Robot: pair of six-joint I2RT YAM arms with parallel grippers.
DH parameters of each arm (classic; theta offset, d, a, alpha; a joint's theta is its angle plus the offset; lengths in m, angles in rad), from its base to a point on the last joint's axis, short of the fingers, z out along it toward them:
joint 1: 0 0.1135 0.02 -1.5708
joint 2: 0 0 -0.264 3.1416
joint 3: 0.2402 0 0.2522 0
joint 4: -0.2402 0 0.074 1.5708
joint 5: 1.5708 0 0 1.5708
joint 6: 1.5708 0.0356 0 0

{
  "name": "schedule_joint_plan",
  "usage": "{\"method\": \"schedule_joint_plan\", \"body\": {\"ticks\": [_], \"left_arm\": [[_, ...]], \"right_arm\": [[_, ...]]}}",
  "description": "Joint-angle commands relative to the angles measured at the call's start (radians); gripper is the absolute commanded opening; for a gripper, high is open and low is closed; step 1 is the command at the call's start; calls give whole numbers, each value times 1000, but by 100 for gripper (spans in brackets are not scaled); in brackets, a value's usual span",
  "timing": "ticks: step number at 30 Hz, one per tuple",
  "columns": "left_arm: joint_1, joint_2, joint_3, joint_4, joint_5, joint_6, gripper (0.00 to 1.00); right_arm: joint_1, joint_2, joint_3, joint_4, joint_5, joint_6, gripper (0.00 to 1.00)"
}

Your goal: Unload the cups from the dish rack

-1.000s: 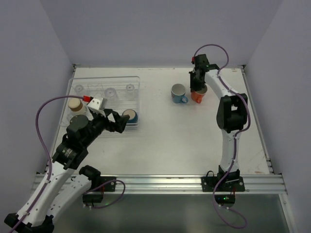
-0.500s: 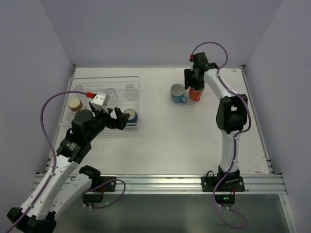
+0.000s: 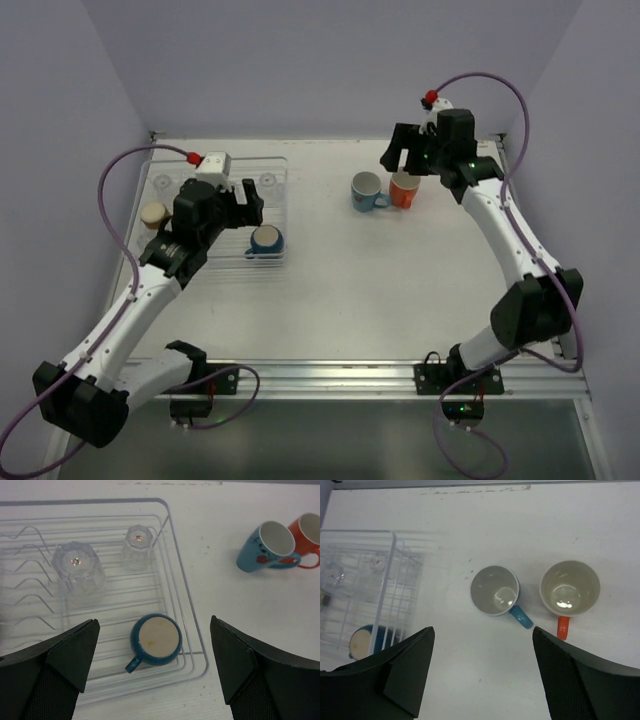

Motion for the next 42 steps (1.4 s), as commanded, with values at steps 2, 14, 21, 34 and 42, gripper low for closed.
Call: {"method": "schedule_joint_plan", "body": {"ticks": [2, 14, 21, 34, 42], "left_arm": [[47, 179, 114, 65, -157, -29, 100], [145, 604, 291, 143, -224, 12, 100], [158, 683, 302, 147, -321, 9, 100], [162, 687, 240, 241, -359, 52, 100], [175, 805, 317, 199, -336, 61, 100]], "right_arm": [[8, -242, -250, 251, -111, 91, 82], [98, -574, -657, 469, -202, 173, 86], [109, -569, -660, 481, -225, 174, 86], [120, -552, -657, 477, -228, 162, 86], [127, -540, -656, 478, -232, 159, 87]]}}
